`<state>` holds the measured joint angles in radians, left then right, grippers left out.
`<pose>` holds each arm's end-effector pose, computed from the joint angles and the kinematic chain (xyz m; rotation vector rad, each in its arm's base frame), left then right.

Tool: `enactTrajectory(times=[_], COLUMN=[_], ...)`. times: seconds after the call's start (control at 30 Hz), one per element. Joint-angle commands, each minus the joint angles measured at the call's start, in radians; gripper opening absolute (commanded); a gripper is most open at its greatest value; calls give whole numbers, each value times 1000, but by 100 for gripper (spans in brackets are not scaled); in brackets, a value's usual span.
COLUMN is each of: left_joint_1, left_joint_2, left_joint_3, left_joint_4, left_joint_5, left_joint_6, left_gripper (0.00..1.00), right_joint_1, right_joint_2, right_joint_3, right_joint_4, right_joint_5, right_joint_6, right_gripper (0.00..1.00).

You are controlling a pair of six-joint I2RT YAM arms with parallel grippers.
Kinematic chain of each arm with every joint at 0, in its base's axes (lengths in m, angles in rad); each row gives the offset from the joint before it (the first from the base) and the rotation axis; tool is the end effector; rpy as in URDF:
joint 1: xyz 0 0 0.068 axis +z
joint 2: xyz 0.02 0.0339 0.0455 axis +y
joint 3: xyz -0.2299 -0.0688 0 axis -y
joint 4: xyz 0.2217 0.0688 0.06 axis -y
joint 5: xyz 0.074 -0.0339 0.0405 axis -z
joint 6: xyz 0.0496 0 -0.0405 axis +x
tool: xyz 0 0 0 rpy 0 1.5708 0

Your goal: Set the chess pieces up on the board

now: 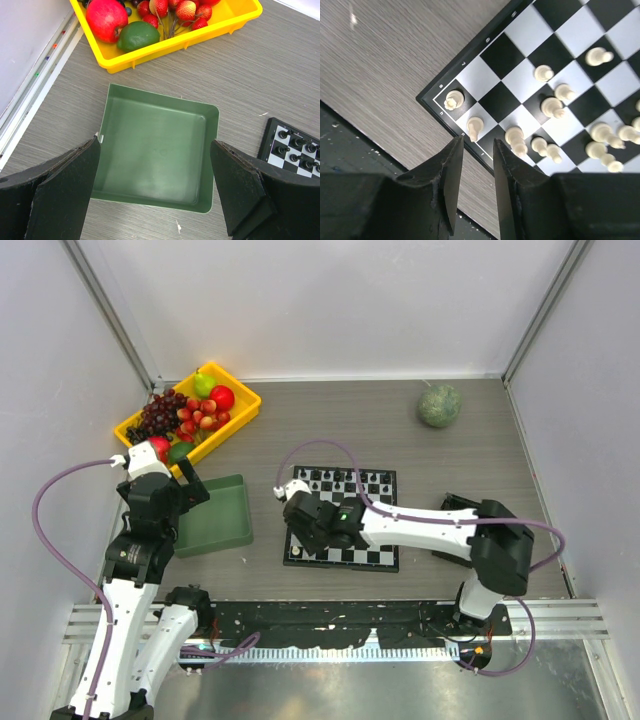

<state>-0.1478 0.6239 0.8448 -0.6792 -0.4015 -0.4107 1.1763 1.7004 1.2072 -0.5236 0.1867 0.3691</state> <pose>0.1452 -0.0020 0.3020 -0.5065 1.9250 0.0479 0.1384 0.3085 0.1850 -0.9565 2.4158 0.3414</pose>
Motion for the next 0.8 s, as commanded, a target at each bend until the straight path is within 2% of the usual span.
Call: enactTrajectory(times=[0.0, 0.3, 0.77], left_joint_1=[7, 8, 8], left_joint_2=[-9, -18, -12], left_joint_3=[4, -1, -4], left_joint_4=[21, 20, 23], left_joint_5=[-14, -14, -20], left_joint_6=[3, 1, 6], left_gripper=[99, 99, 99], right_joint_1=[-12, -144, -159], right_joint_2=[-130, -47, 136], right_joint_3=[40, 69, 198], right_joint_4=[2, 11, -7], right_joint_5=[100, 50, 3], right_joint_6=[-22, -25, -58], right_gripper=[38, 39, 34])
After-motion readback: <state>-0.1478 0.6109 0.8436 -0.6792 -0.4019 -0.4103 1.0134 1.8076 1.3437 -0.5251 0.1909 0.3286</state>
